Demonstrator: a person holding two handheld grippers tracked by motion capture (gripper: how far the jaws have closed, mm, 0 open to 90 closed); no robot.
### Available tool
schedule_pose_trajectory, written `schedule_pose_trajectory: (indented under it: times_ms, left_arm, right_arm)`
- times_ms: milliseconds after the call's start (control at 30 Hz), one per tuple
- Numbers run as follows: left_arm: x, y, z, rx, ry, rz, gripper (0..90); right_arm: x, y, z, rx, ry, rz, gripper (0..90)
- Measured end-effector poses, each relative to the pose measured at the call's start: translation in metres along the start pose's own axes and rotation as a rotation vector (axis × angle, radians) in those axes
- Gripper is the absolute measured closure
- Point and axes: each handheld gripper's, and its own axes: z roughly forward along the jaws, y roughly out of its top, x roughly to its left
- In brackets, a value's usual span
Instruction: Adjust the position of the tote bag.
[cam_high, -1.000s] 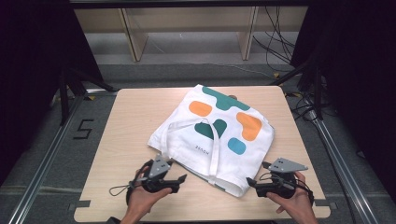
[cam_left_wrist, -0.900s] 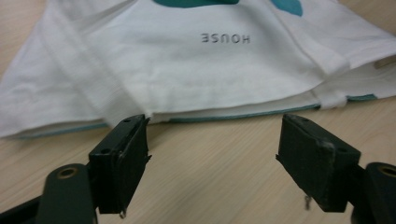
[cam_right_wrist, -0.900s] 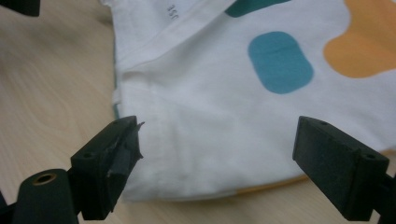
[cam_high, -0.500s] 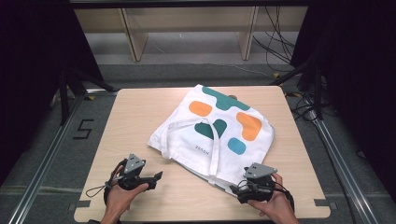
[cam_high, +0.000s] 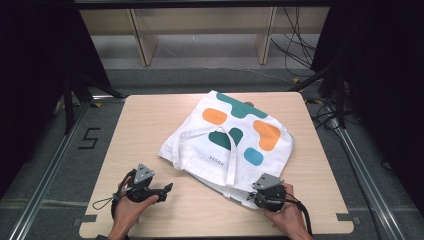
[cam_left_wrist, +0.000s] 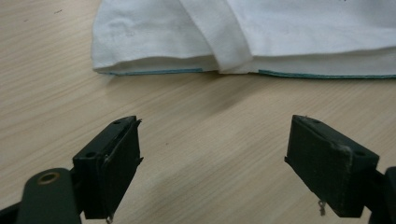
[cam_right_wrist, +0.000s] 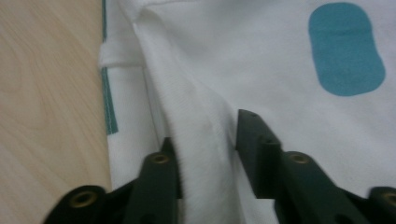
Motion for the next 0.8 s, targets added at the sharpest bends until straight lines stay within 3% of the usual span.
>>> schedule_pose_trajectory:
  times_ms: [167,200,233,267,300,333,433,467,533,633,667,733,767,800]
  left_arm:
    - [0.001,0.001,0.002,0.007,0.026,0.012,16.7]
    - [0.003,0.002,0.002,0.035,0.033,0.050,16.8]
    - [0.002,0.003,0.004,0.033,0.049,0.047,16.8]
    - [0.002,0.005,0.006,0.030,0.065,0.050,16.7]
    - [0.001,0.006,0.010,0.009,0.073,0.037,16.8]
    - [0.002,0.008,0.012,0.026,0.077,0.040,16.9]
    - [0.003,0.012,0.021,0.018,0.104,0.054,17.4]
    - [0.003,0.014,0.025,0.019,0.107,0.047,17.7]
    - [0.003,0.018,0.032,0.015,0.134,0.075,18.0]
    - [0.004,0.024,0.045,0.021,0.141,0.083,19.5]
    - [0.004,0.025,0.047,0.020,0.145,0.085,20.5]
    - [0.003,0.027,0.051,0.003,0.156,0.074,22.2]
    - [0.004,0.031,0.056,-0.010,0.165,0.101,23.0]
    - [0.004,0.031,0.056,-0.010,0.165,0.101,23.5]
  right_arm:
    - [-0.020,-0.001,-0.025,-0.163,0.019,0.111,85.1]
    - [-0.023,0.000,-0.030,-0.183,0.011,0.132,85.3]
    - [-0.026,0.000,-0.033,-0.205,-0.003,0.119,85.5]
    - [-0.028,0.000,-0.037,-0.211,0.003,0.146,85.6]
    - [-0.031,-0.001,-0.039,-0.223,0.000,0.140,85.5]
    - [-0.031,-0.002,-0.041,-0.222,0.004,0.163,85.5]
    - [-0.036,-0.005,-0.044,-0.234,0.004,0.161,85.3]
    - [-0.034,-0.006,-0.045,-0.222,0.016,0.194,85.3]
    - [-0.038,-0.007,-0.043,-0.235,0.018,0.158,85.1]
    - [-0.039,-0.008,-0.045,-0.218,0.012,0.154,84.9]
    - [-0.037,-0.009,-0.046,-0.207,0.020,0.178,84.7]
    - [-0.037,-0.009,-0.046,-0.204,0.021,0.181,84.7]
    - [-0.039,-0.010,-0.045,-0.206,0.024,0.162,84.6]
    - [-0.039,-0.010,-0.045,-0.206,0.024,0.162,84.6]
